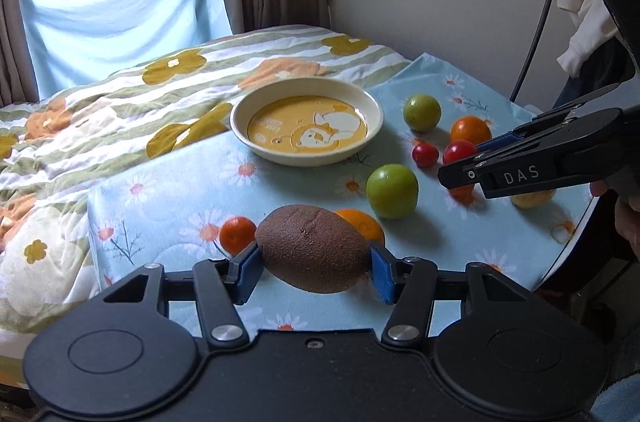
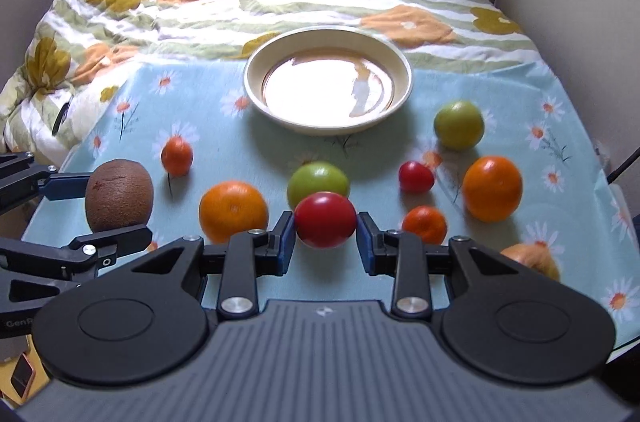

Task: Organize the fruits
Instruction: 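Carry the kiwi and red tomato over the white bowl with both tools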

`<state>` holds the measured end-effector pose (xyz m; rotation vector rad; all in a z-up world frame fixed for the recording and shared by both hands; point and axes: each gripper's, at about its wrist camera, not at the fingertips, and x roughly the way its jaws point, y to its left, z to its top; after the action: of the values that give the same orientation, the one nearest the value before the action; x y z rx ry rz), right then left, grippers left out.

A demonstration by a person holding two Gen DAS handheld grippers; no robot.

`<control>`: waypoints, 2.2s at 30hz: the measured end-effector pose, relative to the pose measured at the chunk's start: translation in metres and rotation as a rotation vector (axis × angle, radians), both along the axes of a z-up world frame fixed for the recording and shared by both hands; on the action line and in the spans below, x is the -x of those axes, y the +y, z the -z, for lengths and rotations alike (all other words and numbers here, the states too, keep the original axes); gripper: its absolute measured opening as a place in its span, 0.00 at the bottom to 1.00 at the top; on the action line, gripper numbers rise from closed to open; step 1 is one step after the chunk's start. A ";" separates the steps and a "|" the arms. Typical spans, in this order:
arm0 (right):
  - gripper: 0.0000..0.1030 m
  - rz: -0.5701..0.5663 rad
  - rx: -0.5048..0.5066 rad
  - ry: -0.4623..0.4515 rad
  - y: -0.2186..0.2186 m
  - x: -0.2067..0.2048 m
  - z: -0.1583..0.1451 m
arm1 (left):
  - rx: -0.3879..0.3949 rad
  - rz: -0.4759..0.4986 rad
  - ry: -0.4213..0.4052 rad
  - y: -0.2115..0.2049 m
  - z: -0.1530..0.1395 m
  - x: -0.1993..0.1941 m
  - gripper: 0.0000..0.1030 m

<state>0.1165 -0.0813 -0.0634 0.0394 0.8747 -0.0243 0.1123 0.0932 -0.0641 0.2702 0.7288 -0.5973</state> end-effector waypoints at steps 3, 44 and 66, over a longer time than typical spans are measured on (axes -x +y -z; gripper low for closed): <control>0.46 0.019 -0.009 -0.019 -0.009 -0.008 -0.015 | 0.023 -0.001 -0.034 -0.005 -0.017 -0.009 0.58; 0.46 -0.120 -0.106 0.015 -0.118 -0.251 0.013 | -0.053 -0.096 -0.002 -0.138 0.058 -0.241 0.58; 0.46 -0.132 -0.158 0.046 -0.117 -0.257 0.016 | -0.100 -0.150 -0.054 -0.109 0.035 -0.217 0.98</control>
<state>0.3739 -0.1981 -0.0797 0.1296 0.9220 0.1680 0.3290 -0.0155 -0.0989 0.3195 0.7211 -0.4103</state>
